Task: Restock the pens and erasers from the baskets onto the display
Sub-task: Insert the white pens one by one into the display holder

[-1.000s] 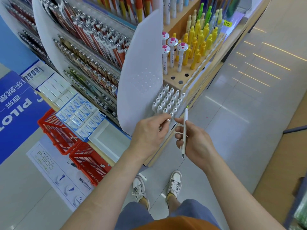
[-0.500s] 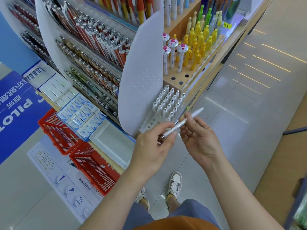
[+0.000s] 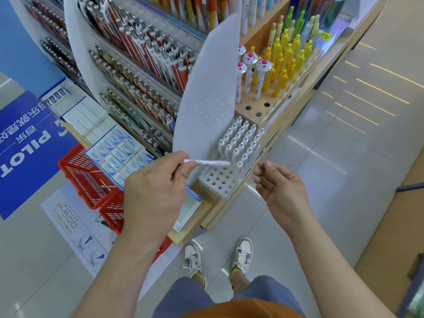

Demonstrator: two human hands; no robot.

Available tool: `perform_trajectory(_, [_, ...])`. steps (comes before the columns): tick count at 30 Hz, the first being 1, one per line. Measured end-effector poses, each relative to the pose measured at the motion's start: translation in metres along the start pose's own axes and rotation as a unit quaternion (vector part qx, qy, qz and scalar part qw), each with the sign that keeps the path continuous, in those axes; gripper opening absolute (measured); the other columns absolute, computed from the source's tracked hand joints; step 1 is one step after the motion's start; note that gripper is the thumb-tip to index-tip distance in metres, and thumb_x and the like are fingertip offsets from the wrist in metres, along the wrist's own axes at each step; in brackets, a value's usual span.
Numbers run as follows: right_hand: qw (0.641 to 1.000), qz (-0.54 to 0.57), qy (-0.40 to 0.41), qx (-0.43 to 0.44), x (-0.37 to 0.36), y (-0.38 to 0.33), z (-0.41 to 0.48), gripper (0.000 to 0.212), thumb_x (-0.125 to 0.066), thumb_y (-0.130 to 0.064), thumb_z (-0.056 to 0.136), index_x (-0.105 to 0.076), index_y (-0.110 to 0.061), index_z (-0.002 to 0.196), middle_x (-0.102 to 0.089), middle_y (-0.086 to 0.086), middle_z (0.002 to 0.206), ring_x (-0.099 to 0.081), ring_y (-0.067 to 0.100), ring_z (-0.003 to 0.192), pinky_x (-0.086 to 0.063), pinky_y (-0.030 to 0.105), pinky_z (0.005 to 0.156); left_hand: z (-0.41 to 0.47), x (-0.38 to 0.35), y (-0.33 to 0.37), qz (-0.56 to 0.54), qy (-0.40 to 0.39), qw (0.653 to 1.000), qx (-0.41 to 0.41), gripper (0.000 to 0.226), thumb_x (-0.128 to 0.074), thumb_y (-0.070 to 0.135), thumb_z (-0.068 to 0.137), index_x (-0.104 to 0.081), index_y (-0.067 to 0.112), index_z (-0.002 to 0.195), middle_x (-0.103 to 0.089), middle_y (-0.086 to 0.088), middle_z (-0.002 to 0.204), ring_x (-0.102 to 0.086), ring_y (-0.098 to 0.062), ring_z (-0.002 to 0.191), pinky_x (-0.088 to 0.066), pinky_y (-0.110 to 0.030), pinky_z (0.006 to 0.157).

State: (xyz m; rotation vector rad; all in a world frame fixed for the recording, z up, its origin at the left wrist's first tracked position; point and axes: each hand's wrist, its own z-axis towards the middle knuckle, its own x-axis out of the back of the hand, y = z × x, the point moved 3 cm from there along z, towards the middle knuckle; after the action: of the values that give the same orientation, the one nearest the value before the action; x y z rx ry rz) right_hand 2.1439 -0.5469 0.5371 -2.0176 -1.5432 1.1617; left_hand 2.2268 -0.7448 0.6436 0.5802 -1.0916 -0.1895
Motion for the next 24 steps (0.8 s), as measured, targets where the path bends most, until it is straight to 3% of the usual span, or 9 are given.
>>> perform_trajectory(9, [0.994,-0.102,0.017,0.017,-0.004,0.003,0.007,0.014,-0.061,-0.008,0.091,-0.068,-0.013,0.103,-0.067,0.005,0.083,-0.061,0.016,0.070,-0.051,0.027,0.066,-0.001,-0.068,-0.009,0.053,-0.069,0.996,-0.032,0.022,-0.062,0.033,0.084,-0.065,0.015,0.072,-0.059,0.004,0.054,-0.054,-0.018,0.049,-0.037,-0.025,0.045])
perform_trajectory(24, [0.984,-0.157,-0.010,0.085,-0.006,0.002,0.007,0.017,-0.063,-0.008,0.091,-0.065,-0.021,0.101,-0.062,0.002,0.088,-0.063,0.013,0.073,-0.053,0.029,0.066,0.016,-0.088,-0.005,0.097,-0.116,0.987,-0.049,0.023,-0.078,0.025,0.078,-0.063,0.012,0.066,-0.058,-0.001,0.049,-0.053,-0.023,0.042,-0.041,-0.026,0.042])
